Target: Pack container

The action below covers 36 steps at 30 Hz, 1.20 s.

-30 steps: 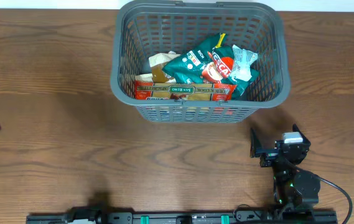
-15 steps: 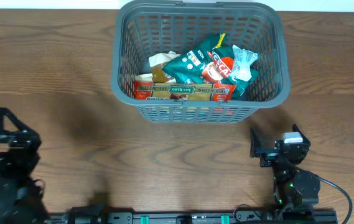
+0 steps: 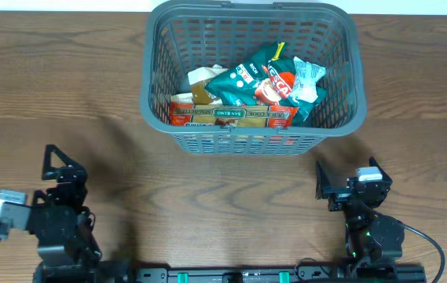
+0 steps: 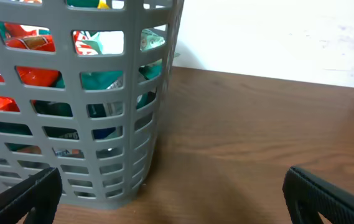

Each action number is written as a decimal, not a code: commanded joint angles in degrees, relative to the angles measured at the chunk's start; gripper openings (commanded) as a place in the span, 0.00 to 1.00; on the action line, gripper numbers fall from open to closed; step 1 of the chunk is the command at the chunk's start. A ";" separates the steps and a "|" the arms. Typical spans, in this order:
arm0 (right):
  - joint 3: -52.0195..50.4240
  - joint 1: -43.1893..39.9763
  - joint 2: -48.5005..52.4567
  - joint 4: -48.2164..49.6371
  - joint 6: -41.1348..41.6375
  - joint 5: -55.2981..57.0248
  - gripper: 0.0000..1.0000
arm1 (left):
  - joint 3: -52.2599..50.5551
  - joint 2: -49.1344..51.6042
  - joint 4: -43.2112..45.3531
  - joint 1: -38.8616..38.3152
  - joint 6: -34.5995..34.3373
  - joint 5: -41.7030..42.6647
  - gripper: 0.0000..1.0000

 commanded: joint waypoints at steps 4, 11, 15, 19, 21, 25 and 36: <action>-0.20 -0.46 -0.59 0.00 -0.76 -0.22 0.99 | -6.95 -3.74 4.26 0.24 -3.21 4.48 0.99; -0.20 -0.46 -0.59 -0.02 -0.76 -0.22 0.99 | -10.80 -6.25 4.79 0.24 -3.41 7.43 0.99; -0.20 -0.46 -0.59 -0.02 -0.76 -0.22 0.99 | -13.09 -7.63 6.49 0.24 -3.41 7.65 0.99; -0.20 -0.46 -0.59 -0.02 -0.76 -0.22 0.99 | -14.29 -8.50 6.88 0.24 -3.41 8.09 0.99; -0.20 -0.46 -0.59 0.00 -0.76 -0.22 0.99 | -14.84 -9.01 6.88 0.24 -3.39 8.55 0.99; -0.20 -0.46 -0.59 -0.02 -0.76 -0.22 0.99 | -16.17 -10.40 6.88 0.24 -3.41 9.35 0.99; -0.20 -0.46 -0.59 -0.02 -0.76 -0.22 0.99 | -18.84 -13.03 6.91 0.24 -3.41 10.03 0.99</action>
